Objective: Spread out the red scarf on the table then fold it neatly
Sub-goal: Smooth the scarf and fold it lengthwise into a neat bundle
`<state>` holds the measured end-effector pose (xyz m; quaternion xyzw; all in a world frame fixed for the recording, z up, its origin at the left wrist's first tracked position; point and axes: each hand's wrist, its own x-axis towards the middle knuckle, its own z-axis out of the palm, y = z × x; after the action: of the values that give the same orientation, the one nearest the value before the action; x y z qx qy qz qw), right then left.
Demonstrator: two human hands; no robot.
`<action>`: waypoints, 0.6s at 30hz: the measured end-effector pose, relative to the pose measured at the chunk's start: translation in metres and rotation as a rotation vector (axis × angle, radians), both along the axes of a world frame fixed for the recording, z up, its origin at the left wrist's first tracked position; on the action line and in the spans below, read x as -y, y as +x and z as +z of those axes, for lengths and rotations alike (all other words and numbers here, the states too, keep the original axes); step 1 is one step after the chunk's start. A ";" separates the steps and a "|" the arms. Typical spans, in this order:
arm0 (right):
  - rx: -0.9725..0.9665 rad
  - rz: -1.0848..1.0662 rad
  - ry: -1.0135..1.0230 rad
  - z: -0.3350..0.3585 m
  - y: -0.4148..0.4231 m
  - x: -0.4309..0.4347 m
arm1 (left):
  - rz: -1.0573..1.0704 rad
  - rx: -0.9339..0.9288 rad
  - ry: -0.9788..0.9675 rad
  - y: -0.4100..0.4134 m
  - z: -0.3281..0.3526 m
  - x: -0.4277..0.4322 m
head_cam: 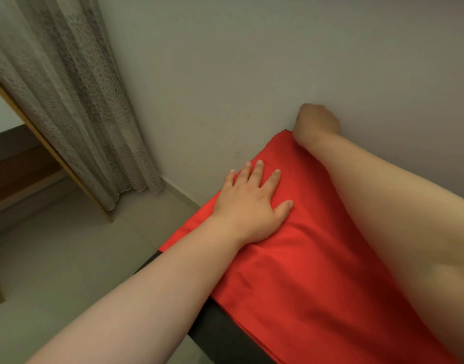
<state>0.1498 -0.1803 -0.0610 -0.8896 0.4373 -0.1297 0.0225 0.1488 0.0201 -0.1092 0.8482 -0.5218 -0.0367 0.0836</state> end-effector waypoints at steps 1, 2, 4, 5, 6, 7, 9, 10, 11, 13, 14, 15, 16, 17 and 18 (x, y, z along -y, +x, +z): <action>0.004 0.021 0.024 0.000 -0.001 0.001 | 0.000 -0.001 0.004 0.000 0.000 0.000; 0.010 0.041 0.045 -0.001 -0.002 0.001 | 0.000 -0.001 0.007 0.000 0.000 0.000; -0.021 0.056 0.070 -0.005 -0.005 0.000 | 0.001 0.002 0.015 0.000 0.000 0.000; -0.055 0.048 0.063 -0.007 -0.008 0.000 | 0.001 0.004 0.016 0.001 0.000 0.000; -0.081 0.030 0.051 -0.009 -0.013 -0.001 | -0.001 0.003 0.016 0.000 0.000 0.000; -0.083 0.011 0.040 -0.009 -0.018 -0.002 | -0.003 -0.001 0.016 0.000 0.001 -0.001; -0.022 0.026 0.015 -0.009 -0.031 -0.006 | -0.008 -0.006 0.017 0.000 0.002 -0.001; 0.015 0.077 0.005 -0.009 -0.036 -0.013 | -0.008 -0.013 0.022 0.001 0.002 -0.001; 0.033 0.136 0.009 -0.010 -0.043 -0.022 | -0.014 -0.024 0.024 0.000 0.003 -0.001; 0.006 0.246 0.061 -0.014 -0.059 -0.043 | -0.025 -0.038 0.022 0.001 0.004 -0.001; -0.027 0.279 0.103 -0.016 -0.068 -0.054 | -0.026 -0.042 0.012 0.002 0.006 -0.001; -0.060 0.292 0.134 -0.018 -0.081 -0.065 | -0.028 -0.040 0.002 0.001 0.010 -0.004; -0.084 0.299 0.150 -0.018 -0.093 -0.074 | -0.024 -0.035 -0.005 0.000 0.014 -0.006; -0.099 0.300 0.163 -0.018 -0.106 -0.084 | -0.030 -0.035 0.007 -0.003 0.019 -0.010; -0.118 0.304 0.191 -0.018 -0.120 -0.094 | -0.048 -0.045 0.043 -0.008 0.023 -0.015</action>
<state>0.0301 -0.0866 -0.0790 -0.9453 0.3087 -0.0304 0.1008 0.1412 0.0355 -0.0858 0.8360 -0.5391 -0.0688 0.0760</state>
